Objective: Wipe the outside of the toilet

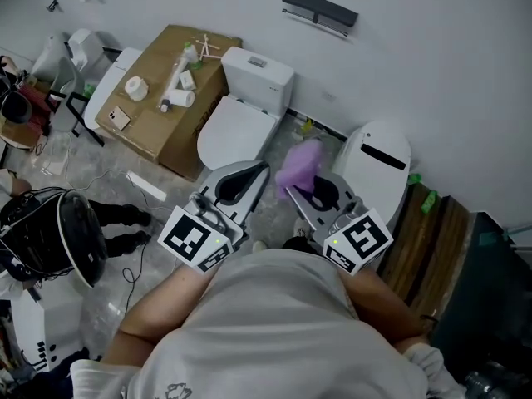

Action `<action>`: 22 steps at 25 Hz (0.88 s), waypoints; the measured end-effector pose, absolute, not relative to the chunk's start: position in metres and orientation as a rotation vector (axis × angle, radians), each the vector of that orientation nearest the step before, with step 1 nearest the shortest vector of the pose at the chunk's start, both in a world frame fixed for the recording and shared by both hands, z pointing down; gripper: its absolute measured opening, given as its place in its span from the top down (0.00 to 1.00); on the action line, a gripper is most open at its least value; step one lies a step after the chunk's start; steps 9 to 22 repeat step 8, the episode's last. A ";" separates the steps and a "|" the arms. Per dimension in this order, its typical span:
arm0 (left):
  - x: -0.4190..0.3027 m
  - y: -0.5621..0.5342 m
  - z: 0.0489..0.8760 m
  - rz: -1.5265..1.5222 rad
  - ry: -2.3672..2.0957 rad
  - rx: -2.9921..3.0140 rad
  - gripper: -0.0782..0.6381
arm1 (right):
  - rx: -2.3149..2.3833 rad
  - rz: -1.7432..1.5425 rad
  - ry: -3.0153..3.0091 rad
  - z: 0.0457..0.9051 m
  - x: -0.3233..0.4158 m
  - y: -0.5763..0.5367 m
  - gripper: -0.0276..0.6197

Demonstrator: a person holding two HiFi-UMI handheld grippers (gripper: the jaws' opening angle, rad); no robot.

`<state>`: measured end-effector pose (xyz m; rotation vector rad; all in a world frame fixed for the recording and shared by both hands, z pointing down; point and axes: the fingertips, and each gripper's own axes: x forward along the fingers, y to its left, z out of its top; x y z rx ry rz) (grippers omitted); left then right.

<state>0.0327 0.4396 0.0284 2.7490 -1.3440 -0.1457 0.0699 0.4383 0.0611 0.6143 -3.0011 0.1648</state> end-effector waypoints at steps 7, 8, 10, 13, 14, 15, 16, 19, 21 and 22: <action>0.030 0.442 0.026 -0.167 -1.311 2.762 0.88 | 0.640 0.147 -2.996 0.055 0.066 0.442 0.82; 0.030 0.443 0.027 -0.168 -1.308 2.763 0.88 | 0.643 0.149 -2.995 0.055 0.065 0.442 0.82; 0.030 0.443 0.027 -0.168 -1.308 2.763 0.88 | 0.643 0.149 -2.995 0.055 0.065 0.442 0.82; 0.030 0.443 0.027 -0.168 -1.308 2.763 0.88 | 0.643 0.149 -2.995 0.055 0.065 0.442 0.82; 0.030 0.443 0.027 -0.168 -1.308 2.763 0.88 | 0.643 0.149 -2.995 0.055 0.065 0.442 0.82; 0.030 0.443 0.027 -0.168 -1.308 2.763 0.88 | 0.643 0.149 -2.995 0.055 0.065 0.442 0.82; 0.030 0.443 0.027 -0.168 -1.308 2.763 0.88 | 0.643 0.149 -2.995 0.055 0.065 0.442 0.82; 0.030 0.443 0.027 -0.168 -1.308 2.763 0.88 | 0.643 0.149 -2.995 0.055 0.065 0.442 0.82; 0.030 0.443 0.027 -0.168 -1.308 2.763 0.88 | 0.643 0.149 -2.995 0.055 0.065 0.442 0.82; 0.030 0.443 0.027 -0.168 -1.308 2.763 0.88 | 0.643 0.149 -2.995 0.055 0.065 0.442 0.82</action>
